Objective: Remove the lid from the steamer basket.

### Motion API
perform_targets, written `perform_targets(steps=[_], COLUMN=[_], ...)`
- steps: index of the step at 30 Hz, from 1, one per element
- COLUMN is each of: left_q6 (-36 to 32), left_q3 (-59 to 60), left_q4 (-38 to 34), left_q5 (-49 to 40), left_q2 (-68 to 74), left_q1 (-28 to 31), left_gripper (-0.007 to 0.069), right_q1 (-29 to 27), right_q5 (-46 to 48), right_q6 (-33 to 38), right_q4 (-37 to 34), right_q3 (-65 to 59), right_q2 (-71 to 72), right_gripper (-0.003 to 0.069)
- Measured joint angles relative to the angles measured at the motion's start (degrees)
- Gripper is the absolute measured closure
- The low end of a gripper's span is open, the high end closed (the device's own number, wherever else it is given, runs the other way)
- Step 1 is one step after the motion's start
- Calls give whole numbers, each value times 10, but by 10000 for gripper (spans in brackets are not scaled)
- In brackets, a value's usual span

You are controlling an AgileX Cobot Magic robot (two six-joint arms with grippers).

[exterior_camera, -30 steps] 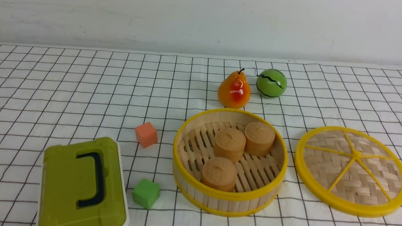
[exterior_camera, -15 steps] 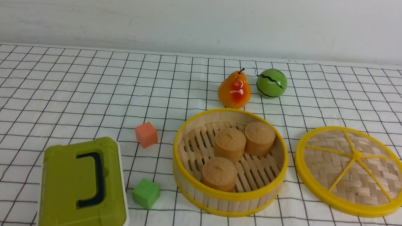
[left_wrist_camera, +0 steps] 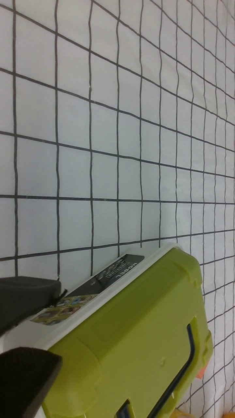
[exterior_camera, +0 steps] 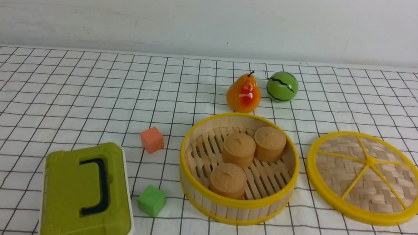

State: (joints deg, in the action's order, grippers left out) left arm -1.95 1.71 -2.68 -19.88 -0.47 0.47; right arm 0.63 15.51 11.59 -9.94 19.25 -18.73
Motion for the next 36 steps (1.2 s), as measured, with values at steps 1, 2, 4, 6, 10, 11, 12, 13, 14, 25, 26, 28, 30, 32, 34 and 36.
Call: perform_targets(steps=[1,2,4,6,10,11,12,13,14,25,26,28,30,32,34,36], left_q6=[0,0,0,0,0,0,0,0,0,0,0,0,0,0,0,0], left_q3=[0,0,0,0,0,0,0,0,0,0,0,0,0,0,0,0], left_q4=[0,0,0,0,0,0,0,0,0,0,0,0,0,0,0,0], left_q5=[0,0,0,0,0,0,0,0,0,0,0,0,0,0,0,0], left_q2=[0,0,0,0,0,0,0,0,0,0,0,0,0,0,0,0], left_q1=[0,0,0,0,0,0,0,0,0,0,0,0,0,0,0,0], left_gripper=[385,385,385,385,385,385,385,385,385,385,385,385,385,385,385,385], right_q1=[0,-1,-3,-11,-22,-24,-24,-25,-26,-28,-28,-28,-28,-28,-28,-28], right_q5=[-22,-42,-57,-73,-60,-51,-46,-26,-24,61,62,64,64,64,64,64], right_q6=[-24,-45,-64,-94,-109,-110,-110,-110,-110,-110,-110,-110,-110,-110,-110,-110], right_q4=[16,32,44,57,58,58,58,58,58,59,59,59,59,59,59,59], right_q3=[-33,-65,-93,-150,-205,-206,-207,-208,-208,-204,-204,-204,-204,-204,-204,-203], right_q2=[25,50,74,124,183,188,190,193,193,193,193,193,193,193,193,193], right_gripper=[670,670,670,670,670,670,670,670,670,670,670,670,669,667,665,663])
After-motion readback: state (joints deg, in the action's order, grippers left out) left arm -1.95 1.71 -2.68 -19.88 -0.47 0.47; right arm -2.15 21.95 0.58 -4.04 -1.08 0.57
